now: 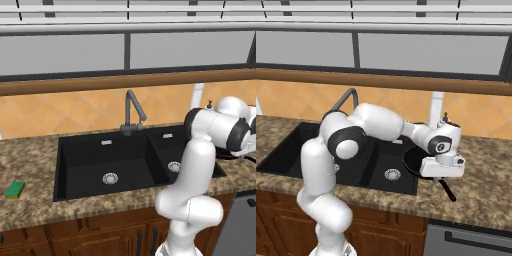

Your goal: Pick the pan and sponge and place them into the sink. Then turn on the water.

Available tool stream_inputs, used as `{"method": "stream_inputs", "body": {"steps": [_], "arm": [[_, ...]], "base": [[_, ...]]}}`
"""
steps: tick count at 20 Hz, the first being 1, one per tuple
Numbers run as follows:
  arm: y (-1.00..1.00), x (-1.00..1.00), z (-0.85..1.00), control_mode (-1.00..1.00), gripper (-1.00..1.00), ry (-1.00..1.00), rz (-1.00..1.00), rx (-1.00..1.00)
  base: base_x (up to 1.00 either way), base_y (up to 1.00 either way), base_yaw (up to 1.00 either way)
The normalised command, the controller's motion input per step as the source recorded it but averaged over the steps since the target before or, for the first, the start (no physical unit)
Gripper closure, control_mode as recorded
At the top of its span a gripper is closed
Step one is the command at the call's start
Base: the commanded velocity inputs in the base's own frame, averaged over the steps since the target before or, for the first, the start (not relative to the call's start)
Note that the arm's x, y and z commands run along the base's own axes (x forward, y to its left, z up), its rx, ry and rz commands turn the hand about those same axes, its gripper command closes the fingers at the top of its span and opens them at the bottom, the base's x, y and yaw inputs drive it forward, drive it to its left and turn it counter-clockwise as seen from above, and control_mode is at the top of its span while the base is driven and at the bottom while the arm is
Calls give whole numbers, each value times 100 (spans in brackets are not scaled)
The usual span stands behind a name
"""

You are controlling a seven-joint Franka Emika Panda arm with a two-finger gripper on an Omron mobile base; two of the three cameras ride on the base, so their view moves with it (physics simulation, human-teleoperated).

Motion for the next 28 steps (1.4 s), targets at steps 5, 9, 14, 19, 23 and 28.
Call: {"method": "stream_inputs", "body": {"steps": [5, 9, 14, 19, 23, 28], "arm": [[83, -24, 55, -100, 100, -8, 16, -1], [95, 0, 54, -100, 100, -12, 11, 0], [85, 6, 52, -100, 100, 0, 10, 0], [84, 1, 8, -100, 100, 4, 19, 0], [78, 0, 4, -100, 100, 2, 20, 0], [73, 2, 1, -100, 100, 0, 23, 0]], "base": [[0, 0, 0], [0, 0, 0], [0, 0, 0], [0, 0, 0], [0, 0, 0], [0, 0, 0]]}}
